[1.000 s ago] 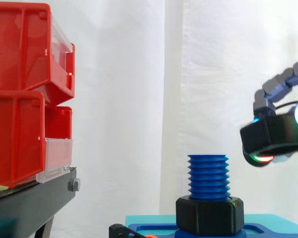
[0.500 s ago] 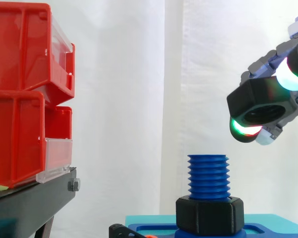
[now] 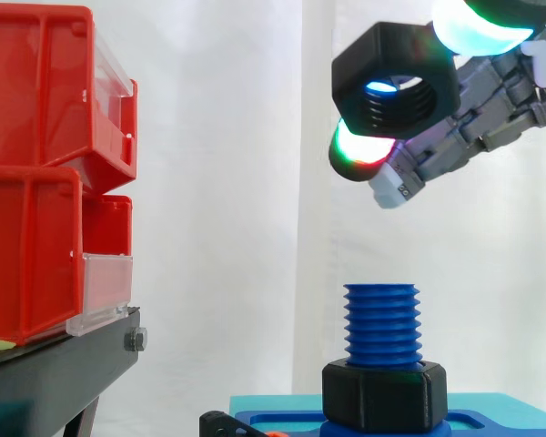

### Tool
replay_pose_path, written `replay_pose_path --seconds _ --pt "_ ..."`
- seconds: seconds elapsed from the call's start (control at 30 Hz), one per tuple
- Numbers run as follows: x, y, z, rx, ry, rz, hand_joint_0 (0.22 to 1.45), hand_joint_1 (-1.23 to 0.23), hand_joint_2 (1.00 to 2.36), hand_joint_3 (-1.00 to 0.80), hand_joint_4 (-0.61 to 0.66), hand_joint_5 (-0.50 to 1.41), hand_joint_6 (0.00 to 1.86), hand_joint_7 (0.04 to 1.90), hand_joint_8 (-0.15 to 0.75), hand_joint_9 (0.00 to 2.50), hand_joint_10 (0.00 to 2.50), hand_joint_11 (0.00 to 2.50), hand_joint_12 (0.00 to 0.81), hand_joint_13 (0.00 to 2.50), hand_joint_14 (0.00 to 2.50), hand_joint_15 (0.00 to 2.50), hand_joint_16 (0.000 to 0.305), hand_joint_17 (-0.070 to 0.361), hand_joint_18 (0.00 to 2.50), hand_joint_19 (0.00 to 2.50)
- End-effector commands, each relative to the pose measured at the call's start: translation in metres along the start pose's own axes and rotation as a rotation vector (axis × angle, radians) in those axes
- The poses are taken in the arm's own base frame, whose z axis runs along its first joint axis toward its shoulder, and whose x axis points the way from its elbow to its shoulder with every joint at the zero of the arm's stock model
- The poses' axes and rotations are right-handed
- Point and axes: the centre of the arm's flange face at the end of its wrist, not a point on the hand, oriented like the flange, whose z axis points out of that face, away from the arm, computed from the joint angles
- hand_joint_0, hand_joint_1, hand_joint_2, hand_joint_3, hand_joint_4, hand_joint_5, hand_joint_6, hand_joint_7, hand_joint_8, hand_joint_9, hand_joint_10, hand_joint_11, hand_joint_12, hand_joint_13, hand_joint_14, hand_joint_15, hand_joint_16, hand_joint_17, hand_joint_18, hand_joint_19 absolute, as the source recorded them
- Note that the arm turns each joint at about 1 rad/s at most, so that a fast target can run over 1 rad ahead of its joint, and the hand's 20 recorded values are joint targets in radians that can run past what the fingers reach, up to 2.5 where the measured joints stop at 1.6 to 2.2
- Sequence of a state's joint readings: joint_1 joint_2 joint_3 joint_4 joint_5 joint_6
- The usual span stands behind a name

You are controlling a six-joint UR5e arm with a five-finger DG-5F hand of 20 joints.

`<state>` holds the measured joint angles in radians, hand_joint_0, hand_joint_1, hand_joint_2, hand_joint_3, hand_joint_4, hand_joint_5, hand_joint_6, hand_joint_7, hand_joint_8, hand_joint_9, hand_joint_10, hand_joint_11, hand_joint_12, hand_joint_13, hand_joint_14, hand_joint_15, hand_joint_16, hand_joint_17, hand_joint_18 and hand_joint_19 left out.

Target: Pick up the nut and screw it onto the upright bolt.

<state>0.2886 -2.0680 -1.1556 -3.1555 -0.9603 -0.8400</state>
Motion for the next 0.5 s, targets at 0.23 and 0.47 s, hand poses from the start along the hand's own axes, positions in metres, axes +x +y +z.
replay_pose_path --seconds 0.23,0.47 --pt "0.024 -0.005 0.011 -0.055 0.057 -0.009 0.57 -0.63 1.00 -0.50 0.23 -0.14 0.50 1.28 0.308 0.67 0.01 0.46 0.315 0.47 0.00 0.02 0.035 0.079 0.22 0.00" --pt "0.029 -0.014 0.014 -0.057 0.069 -0.010 0.57 -0.63 1.00 -0.50 0.24 -0.14 0.50 1.27 0.306 0.67 0.01 0.45 0.315 0.47 0.00 0.02 0.035 0.079 0.22 0.00"
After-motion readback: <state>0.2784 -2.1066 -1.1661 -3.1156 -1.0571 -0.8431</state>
